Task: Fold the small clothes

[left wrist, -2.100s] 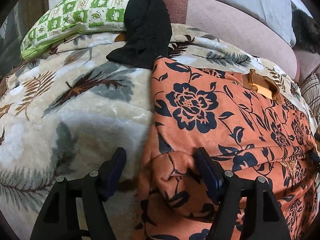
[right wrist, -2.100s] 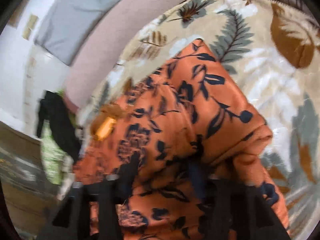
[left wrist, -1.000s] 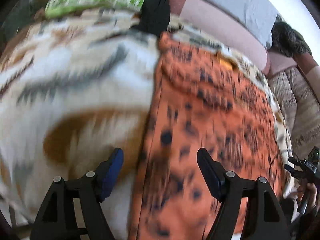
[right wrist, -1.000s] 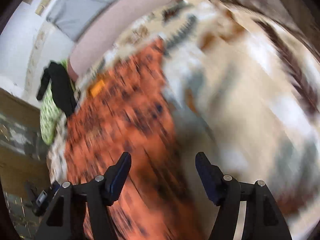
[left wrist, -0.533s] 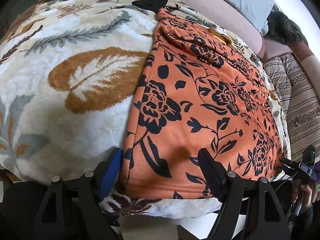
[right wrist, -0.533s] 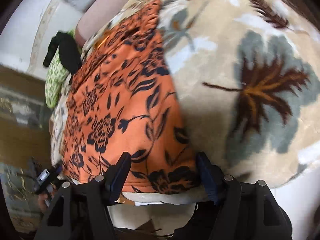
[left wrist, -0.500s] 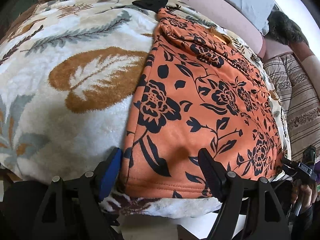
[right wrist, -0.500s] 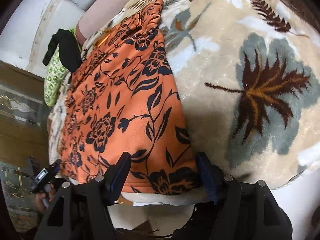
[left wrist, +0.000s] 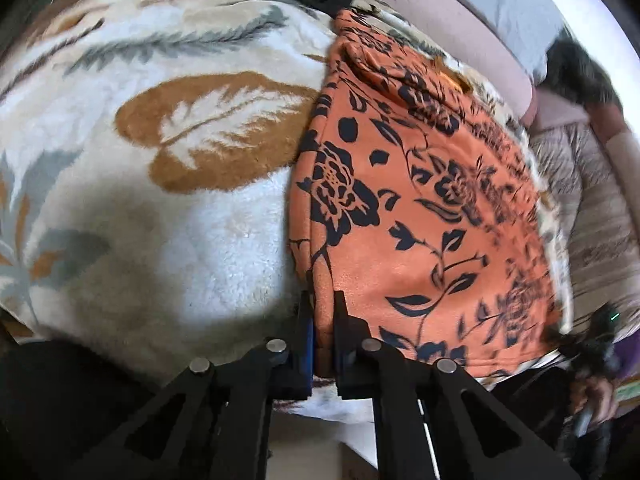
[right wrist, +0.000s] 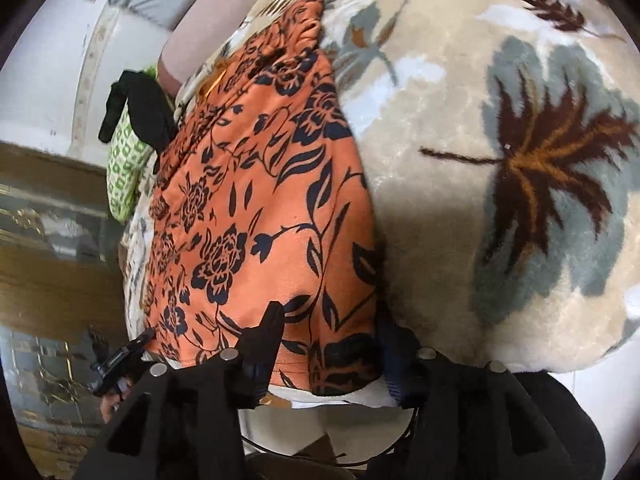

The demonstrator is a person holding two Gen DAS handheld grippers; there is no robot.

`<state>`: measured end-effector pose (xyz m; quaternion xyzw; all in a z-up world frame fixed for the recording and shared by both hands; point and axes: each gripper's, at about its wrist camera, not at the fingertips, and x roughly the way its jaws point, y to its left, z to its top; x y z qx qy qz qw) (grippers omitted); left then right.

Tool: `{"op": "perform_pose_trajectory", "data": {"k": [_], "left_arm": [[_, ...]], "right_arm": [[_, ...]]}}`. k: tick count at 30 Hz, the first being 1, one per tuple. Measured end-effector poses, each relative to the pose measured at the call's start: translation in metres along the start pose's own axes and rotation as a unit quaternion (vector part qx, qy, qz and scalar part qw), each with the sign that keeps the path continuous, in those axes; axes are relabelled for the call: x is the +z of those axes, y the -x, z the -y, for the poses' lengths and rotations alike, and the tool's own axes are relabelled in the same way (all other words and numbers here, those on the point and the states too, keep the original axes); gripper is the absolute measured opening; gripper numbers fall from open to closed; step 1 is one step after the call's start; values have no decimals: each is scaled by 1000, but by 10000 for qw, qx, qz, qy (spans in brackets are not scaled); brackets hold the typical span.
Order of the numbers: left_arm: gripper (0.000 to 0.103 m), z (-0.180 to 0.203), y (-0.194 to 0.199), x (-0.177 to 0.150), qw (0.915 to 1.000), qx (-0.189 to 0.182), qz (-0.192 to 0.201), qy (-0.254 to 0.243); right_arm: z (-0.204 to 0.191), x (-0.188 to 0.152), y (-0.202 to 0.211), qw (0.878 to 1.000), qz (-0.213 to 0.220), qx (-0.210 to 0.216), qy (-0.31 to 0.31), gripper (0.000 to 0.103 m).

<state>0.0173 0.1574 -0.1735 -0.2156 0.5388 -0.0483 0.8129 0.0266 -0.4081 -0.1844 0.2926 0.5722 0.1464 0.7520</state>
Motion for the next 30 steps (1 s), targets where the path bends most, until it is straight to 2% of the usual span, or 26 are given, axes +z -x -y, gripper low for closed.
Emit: {"op": "perform_pose_trajectory", "data": {"k": [2, 4, 6, 8, 10, 11, 12, 14, 16, 17, 18, 20, 22, 23, 24, 25, 27, 28, 29, 30], "left_arm": [[6, 8, 27, 0, 9994, -69, 326, -80], [6, 19, 60, -2, 9971, -88, 707, -283], [7, 24, 77, -2, 9954, -45, 871, -401], [7, 14, 59, 1, 9978, 54, 598, -297], [7, -3, 21, 2, 9996, 252, 125, -54], [8, -9, 7, 1, 9992, 392, -47, 29], [9, -14, -3, -2, 9989, 422, -148, 105], [14, -14, 1, -4, 9993, 326, 19, 198], [40, -10, 8, -4, 9996, 237, 122, 87], [46, -9, 11, -5, 9996, 231, 186, 31], [52, -7, 11, -5, 9993, 283, 241, 15], [51, -10, 1, -5, 9992, 376, 85, 78], [47, -10, 4, -6, 9990, 425, 143, 13], [9, -7, 6, -6, 9987, 485, 144, -64], [6, -5, 12, -6, 9990, 399, 204, -68], [6, -3, 16, -10, 9988, 297, 369, -82], [6, 3, 33, -13, 9973, 278, 635, -237], [7, 3, 32, -12, 9974, 255, 646, -204], [8, -1, 22, -11, 9985, 254, 484, -104], [13, -6, 10, -10, 9989, 379, 285, -38]], "right_arm": [[-3, -2, 1, 10000, 6, -24, 39, 14], [-13, -7, 20, 9991, 235, 339, 33, 13], [-27, -13, 45, 9981, 433, 368, 241, 13], [-23, -15, 46, 9990, 328, 252, 195, 13], [-3, -13, 23, 9995, 41, -316, 46, 14], [6, -12, 13, 9993, -81, -322, -156, 17], [10, -12, 6, 9990, -79, -337, -270, 17], [0, -12, 5, 9995, -8, -298, -107, 23], [-10, -11, 8, 9996, 61, -237, 127, 52], [-13, -9, 9, 9988, 139, -426, 222, 82], [-15, -7, 9, 9979, 212, -548, 265, 84], [-11, -3, 5, 9978, 219, -607, 117, 84], [-3, -1, 2, 9988, 155, -456, -34, 82], [-4, -2, 3, 9990, 147, -417, 2, 71], [-2, -2, 5, 9999, 40, -157, -44, 19], [-2, -4, 7, 9999, 3, 4, -135, 11], [-11, -6, 20, 9998, 177, -55, 28, 11], [-11, -6, 25, 9997, 260, 37, -17, 11], [-8, -6, 27, 9994, 313, 96, -108, 15], [-3, -5, 24, 9992, 329, -44, -217, 16]]}}
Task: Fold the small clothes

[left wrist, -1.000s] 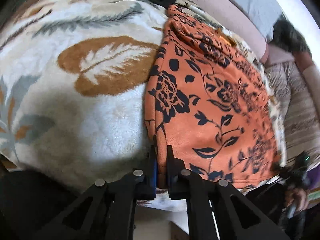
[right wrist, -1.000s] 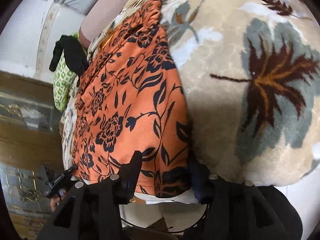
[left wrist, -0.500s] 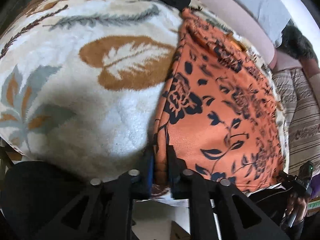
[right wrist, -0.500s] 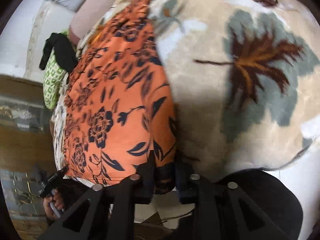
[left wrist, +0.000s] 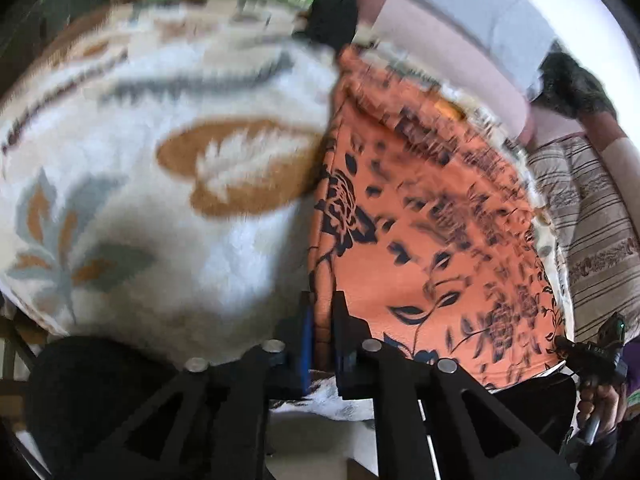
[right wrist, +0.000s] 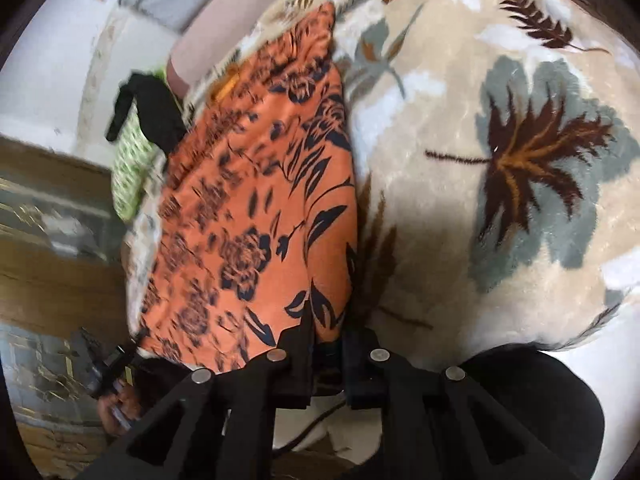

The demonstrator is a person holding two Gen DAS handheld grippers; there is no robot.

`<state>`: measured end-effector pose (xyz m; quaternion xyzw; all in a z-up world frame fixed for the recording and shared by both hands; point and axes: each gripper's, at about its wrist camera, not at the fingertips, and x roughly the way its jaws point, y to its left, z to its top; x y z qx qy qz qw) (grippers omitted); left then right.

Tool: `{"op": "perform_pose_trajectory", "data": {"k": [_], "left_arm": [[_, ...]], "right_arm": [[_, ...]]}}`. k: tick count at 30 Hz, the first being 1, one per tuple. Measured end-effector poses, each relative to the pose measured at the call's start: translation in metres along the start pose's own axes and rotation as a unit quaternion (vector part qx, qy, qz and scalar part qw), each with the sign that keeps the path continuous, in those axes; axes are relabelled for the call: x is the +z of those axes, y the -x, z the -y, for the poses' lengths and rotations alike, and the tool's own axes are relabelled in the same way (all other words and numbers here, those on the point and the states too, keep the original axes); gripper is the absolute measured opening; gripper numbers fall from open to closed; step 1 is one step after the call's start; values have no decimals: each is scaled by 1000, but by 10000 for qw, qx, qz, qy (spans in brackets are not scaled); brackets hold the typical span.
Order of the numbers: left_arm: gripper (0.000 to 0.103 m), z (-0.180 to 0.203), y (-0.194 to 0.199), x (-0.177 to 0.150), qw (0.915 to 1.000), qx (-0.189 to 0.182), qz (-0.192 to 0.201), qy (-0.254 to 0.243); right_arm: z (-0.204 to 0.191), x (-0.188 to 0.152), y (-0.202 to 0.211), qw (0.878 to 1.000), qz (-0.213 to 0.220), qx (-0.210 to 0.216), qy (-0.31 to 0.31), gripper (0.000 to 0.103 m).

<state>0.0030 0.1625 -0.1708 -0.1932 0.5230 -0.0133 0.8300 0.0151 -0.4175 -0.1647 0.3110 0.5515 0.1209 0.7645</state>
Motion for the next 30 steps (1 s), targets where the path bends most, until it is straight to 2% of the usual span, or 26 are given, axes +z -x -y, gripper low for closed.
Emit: {"op": "perform_pose_trajectory", "data": {"k": [1, 2, 3, 4, 5, 6, 7, 8, 9, 10, 11, 13, 15, 18, 20, 21, 23, 25, 28, 30], "left_arm": [[21, -3, -10, -2, 9997, 124, -179, 69], [21, -6, -16, -5, 9995, 132, -254, 127], [26, -3, -14, -5, 9997, 131, -180, 90], [43, 0, -10, -5, 9998, 95, -172, 38], [53, 3, -7, -5, 9999, 48, -136, 12], [60, 4, -5, -5, 10000, 33, -68, -16], [55, 6, -7, -6, 9999, 90, -71, -99], [39, 7, -10, -7, 9996, 183, -142, -179], [10, 6, -12, -6, 9989, 368, -175, -238], [8, 5, -11, -4, 9990, 323, -183, -248], [7, 3, -8, -3, 9994, 204, -198, -202], [7, 2, 0, 1, 9998, -8, -139, -169], [7, 4, 9, 3, 9997, -60, -92, -225], [7, 1, -6, 9, 9990, -64, -433, -41], [7, 3, -15, 16, 9976, -21, -691, 22], [7, 6, -10, 22, 9977, -75, -667, -16], [7, 24, 13, 51, 9986, -353, -329, -192], [7, 40, 32, 85, 9976, -640, 7, -250], [7, 62, 53, 151, 9929, -1014, 549, -292], [7, 71, 51, 202, 9886, -1148, 950, -223]], "right_arm": [[4, 1, -5, 9999, -58, -134, -49, 18], [9, 1, -16, 9991, -234, -309, -157, 28], [9, 0, -19, 9986, -299, -427, -126, 35], [2, -1, -20, 9982, -286, -521, 59, 38], [-4, -1, -22, 9984, -337, -417, 154, 59], [-7, -2, -23, 9986, -342, -349, 201, 70], [-10, -2, -25, 9980, -365, -417, 289, 70], [-11, -2, -30, 9975, -436, -455, 335, 70], [-11, -3, -32, 9976, -427, -449, 314, 65], [-9, -3, -30, 9978, -422, -440, 259, 55], [-6, -1, -29, 9983, -460, -317, 154, 10], [-3, -3, -25, 9989, -449, -84, 42, 12], [-8, -3, -17, 9990, -418, 137, 63, 12], [-8, 1, -6, 9985, -376, 391, 22, 12], [-4, 4, -11, 9974, -503, 504, -83, 12], [-7, 8, -15, 9967, -565, 565, -126, 12], [-16, 17, -14, 9955, -534, 778, -121, 12], [-34, 41, -4, 9937, -342, 1071, -34, 12], [-64, 98, 17, 9883, 105, 1514, 165, 12], [-82, 149, 25, 9827, 464, 1771, 266, 12]]}}
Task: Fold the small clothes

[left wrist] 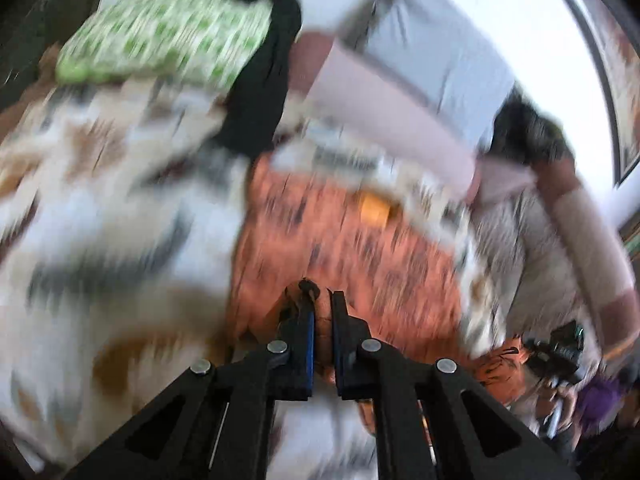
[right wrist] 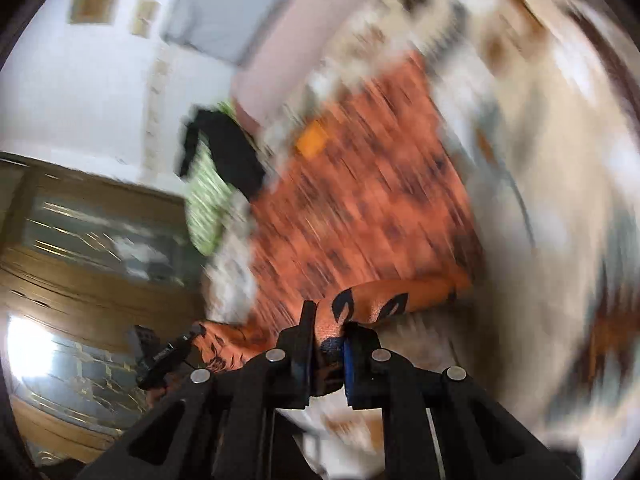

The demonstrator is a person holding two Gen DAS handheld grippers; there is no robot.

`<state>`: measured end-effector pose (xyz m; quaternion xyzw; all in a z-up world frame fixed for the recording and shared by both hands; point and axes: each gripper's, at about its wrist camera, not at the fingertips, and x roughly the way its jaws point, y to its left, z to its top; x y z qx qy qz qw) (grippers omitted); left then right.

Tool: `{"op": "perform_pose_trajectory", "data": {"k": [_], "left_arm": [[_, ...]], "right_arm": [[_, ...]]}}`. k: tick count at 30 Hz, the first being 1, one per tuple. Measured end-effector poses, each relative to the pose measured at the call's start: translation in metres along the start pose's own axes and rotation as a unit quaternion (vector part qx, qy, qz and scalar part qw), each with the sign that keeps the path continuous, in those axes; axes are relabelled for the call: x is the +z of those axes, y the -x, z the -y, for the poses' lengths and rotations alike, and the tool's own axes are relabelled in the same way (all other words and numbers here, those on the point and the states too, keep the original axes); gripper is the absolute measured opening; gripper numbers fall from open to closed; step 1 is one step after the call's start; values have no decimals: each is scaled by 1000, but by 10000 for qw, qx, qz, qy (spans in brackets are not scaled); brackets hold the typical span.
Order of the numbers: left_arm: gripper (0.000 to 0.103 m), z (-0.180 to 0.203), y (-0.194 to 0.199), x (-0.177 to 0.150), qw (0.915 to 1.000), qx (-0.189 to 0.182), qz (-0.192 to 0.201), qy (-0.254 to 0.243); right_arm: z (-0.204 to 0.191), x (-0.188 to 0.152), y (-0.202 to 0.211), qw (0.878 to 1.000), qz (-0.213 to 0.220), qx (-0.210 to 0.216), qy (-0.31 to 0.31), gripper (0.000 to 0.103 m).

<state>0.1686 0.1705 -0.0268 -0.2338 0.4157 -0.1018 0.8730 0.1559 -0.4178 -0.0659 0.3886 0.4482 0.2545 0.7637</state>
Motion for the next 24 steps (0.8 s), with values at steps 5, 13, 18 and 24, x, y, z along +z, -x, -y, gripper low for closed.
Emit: {"op": "perform_pose_trajectory", "data": {"k": [5, 13, 18, 24], "left_arm": [[40, -14, -98, 83, 9993, 180, 271, 168], [76, -73, -143, 70, 9911, 1287, 187, 280], [78, -55, -128, 26, 9925, 1040, -309, -559], [78, -38, -143, 23, 9902, 1121, -401, -731]], "right_arm": [[18, 110, -45, 9966, 803, 31, -202, 16], [85, 107, -97, 9827, 1075, -1510, -19, 74], [94, 88, -71, 9737, 916, -2048, 397, 76], [94, 87, -85, 9751, 806, -2057, 180, 76]]}}
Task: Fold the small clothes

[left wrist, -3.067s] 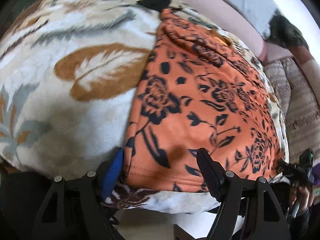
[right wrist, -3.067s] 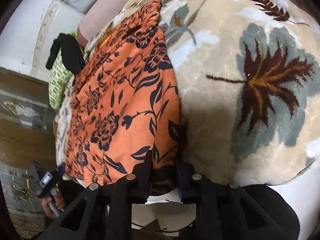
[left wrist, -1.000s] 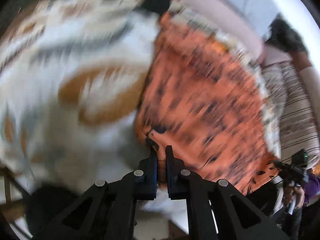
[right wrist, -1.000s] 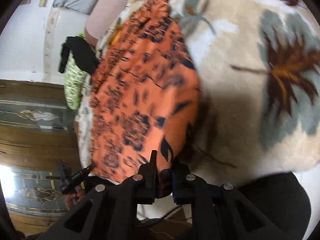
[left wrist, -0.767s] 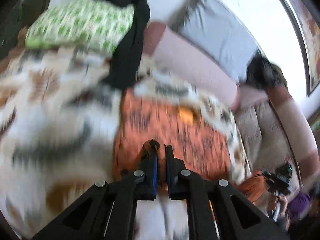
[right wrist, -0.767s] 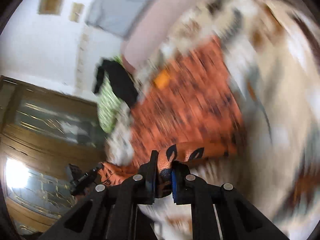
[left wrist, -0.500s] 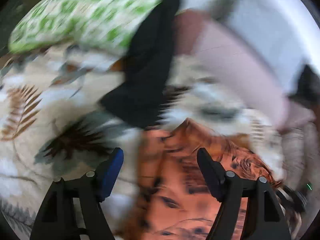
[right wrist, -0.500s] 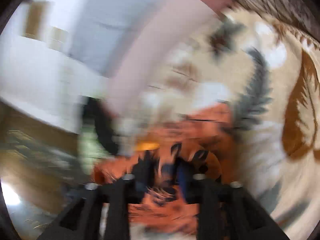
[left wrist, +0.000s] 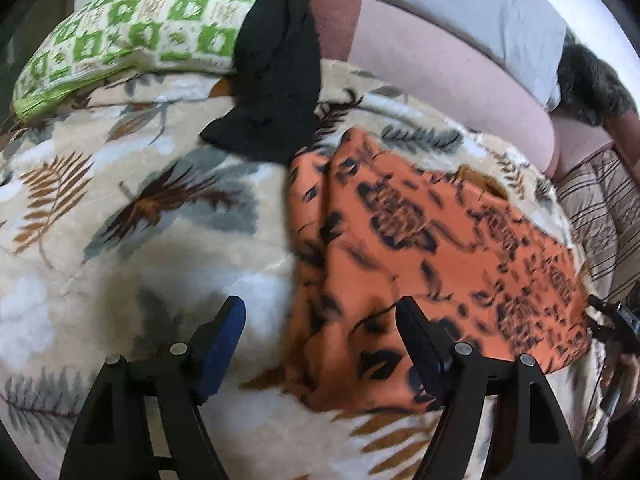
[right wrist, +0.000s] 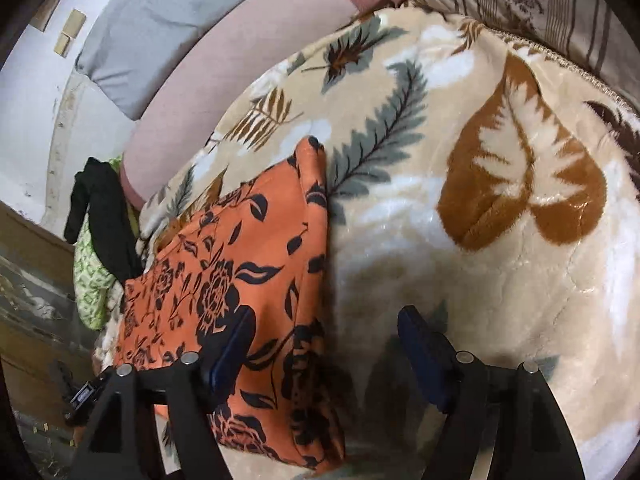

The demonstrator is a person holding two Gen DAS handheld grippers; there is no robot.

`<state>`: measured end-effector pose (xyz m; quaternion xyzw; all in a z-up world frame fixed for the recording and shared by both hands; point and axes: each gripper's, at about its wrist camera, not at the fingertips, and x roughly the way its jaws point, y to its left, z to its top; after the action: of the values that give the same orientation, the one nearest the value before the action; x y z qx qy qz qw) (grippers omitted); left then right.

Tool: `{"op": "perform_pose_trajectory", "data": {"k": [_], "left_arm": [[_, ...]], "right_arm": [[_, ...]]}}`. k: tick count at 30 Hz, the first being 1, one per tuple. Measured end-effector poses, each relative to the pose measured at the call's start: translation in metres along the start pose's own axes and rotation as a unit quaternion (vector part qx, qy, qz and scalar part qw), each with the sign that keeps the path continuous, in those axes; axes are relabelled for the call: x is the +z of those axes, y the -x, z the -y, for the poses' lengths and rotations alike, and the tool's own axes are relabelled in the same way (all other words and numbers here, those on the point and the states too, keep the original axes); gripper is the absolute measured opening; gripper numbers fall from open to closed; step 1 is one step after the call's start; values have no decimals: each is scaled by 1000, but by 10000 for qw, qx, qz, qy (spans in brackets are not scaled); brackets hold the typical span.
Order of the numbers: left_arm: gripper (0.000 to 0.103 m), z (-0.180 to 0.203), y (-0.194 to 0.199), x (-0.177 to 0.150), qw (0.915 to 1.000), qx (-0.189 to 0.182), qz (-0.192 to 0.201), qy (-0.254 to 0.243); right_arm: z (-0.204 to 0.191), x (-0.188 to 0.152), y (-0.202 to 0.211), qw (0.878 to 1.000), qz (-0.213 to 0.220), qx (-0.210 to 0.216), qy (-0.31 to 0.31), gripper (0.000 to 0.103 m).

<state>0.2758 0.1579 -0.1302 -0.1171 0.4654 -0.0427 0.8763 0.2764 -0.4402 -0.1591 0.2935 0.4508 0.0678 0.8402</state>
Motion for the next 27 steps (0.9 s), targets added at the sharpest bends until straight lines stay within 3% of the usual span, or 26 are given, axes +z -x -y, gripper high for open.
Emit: {"op": "perform_pose_trajectory", "data": {"k": [5, 8, 11, 12, 13, 14, 15, 16, 17, 20, 24, 27], "left_arm": [[78, 10, -17, 44, 9997, -83, 71, -214], [78, 16, -42, 67, 9993, -245, -156, -246], [75, 17, -73, 76, 9980, -167, -571, -217], [66, 14, -86, 77, 9970, -60, -759, -150], [51, 12, -92, 77, 9962, -14, -857, -121], [45, 12, -93, 77, 9963, 6, -844, -137], [21, 13, -89, 78, 9971, -11, -737, -209], [12, 15, -86, 78, 9970, -22, -715, -303], [12, 19, -79, 79, 9973, -9, -614, -399], [11, 27, -54, 77, 9979, 12, -200, -614], [11, 33, -1, 62, 9954, -126, 659, -677], [15, 24, -16, 48, 9968, 120, 609, -506]], "right_arm": [[-11, 7, 1, 9997, 91, -9, 205, 76], [-15, 15, -4, 9997, 95, 33, 242, 76], [-21, 19, -13, 9994, 68, 17, 343, 76], [-22, 21, -18, 9993, 34, 1, 369, 76], [-23, 23, -21, 9992, 14, -14, 393, 76], [-24, 24, -26, 9991, -28, -39, 413, 76], [-24, 27, -31, 9990, -89, -80, 428, 76], [-25, 29, -36, 9988, -144, -105, 454, 76], [-26, 30, -41, 9984, -223, -136, 494, 75], [-29, 39, -51, 9973, -413, -291, 526, 15], [-60, 40, -31, 9929, -10, -454, 1104, 12], [-74, 42, -16, 9869, 539, -520, 1427, 12]]}}
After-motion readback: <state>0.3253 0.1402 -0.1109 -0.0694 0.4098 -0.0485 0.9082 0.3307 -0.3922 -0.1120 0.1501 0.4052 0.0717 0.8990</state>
